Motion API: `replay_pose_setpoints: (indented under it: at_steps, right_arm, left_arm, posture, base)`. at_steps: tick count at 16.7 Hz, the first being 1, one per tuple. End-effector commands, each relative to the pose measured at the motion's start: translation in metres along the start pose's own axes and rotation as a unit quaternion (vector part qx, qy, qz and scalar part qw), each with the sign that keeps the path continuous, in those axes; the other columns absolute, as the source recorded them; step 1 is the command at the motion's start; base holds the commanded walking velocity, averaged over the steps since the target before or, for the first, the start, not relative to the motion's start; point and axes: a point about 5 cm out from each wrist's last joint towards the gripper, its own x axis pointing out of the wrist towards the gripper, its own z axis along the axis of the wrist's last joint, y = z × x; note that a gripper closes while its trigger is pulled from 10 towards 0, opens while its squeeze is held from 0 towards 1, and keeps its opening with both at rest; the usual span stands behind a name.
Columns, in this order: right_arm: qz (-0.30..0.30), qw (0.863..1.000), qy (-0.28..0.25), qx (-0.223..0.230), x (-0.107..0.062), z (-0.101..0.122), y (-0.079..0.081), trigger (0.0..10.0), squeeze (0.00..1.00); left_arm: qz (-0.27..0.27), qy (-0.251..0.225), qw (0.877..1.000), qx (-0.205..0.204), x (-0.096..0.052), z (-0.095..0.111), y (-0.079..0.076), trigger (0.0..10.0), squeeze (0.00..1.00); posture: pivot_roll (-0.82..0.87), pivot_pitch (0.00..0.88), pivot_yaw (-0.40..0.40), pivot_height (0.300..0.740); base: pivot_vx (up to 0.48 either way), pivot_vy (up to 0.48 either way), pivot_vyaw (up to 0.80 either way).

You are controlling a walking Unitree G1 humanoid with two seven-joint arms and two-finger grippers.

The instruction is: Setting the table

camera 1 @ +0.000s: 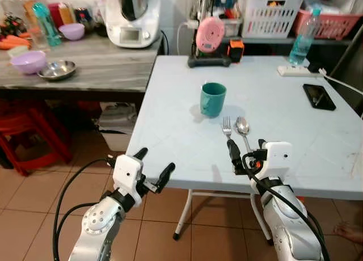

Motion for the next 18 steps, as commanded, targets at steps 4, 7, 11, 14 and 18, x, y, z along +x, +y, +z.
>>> replay_pose_setpoints:
  at_steps: [4, 7, 11, 14, 18]
  right_arm:
    - [-0.016, 0.999, 0.03, -0.012, 0.004, 0.0, -0.004, 10.0, 0.0]
    - [-0.036, 0.997, 0.056, -0.024, 0.011, 0.003, -0.019, 10.0, 0.0]
    - [-0.035, 0.996, 0.08, -0.035, 0.024, 0.003, -0.024, 10.0, 0.0]
    - [-0.004, 0.993, 0.113, -0.033, 0.042, 0.002, -0.013, 10.0, 0.0]
    - [0.01, 0.991, 0.13, -0.035, 0.055, 0.002, -0.008, 10.0, 0.0]
  left_arm:
    - [-0.043, 0.006, 0.999, 0.005, 0.002, 0.003, -0.002, 10.0, 0.0]
    - [-0.093, 0.012, 0.996, 0.002, -0.001, 0.005, -0.008, 10.0, 0.0]
    - [-0.105, 0.019, 0.994, 0.011, -0.003, 0.005, -0.01, 10.0, 0.0]
    - [-0.107, 0.018, 0.994, 0.017, -0.003, 0.007, -0.009, 10.0, 0.0]
    - [-0.112, 0.021, 0.993, 0.017, -0.005, 0.009, -0.01, 10.0, 0.0]
  posture:
    - [0.03, 0.0, 0.002, 0.74]
    - [0.03, 0.0, 0.005, 0.74]
    - [0.02, 0.0, 0.01, 0.74]
    - [0.03, 0.0, 0.009, 0.74]
    - [0.03, 0.01, 0.003, 0.74]
  base:
    - [0.0, 0.0, 0.0]
    - [0.0, 0.0, 0.0]
    - [0.0, 0.0, 0.0]
    - [0.0, 0.0, 0.0]
    - [0.0, 0.0, 0.0]
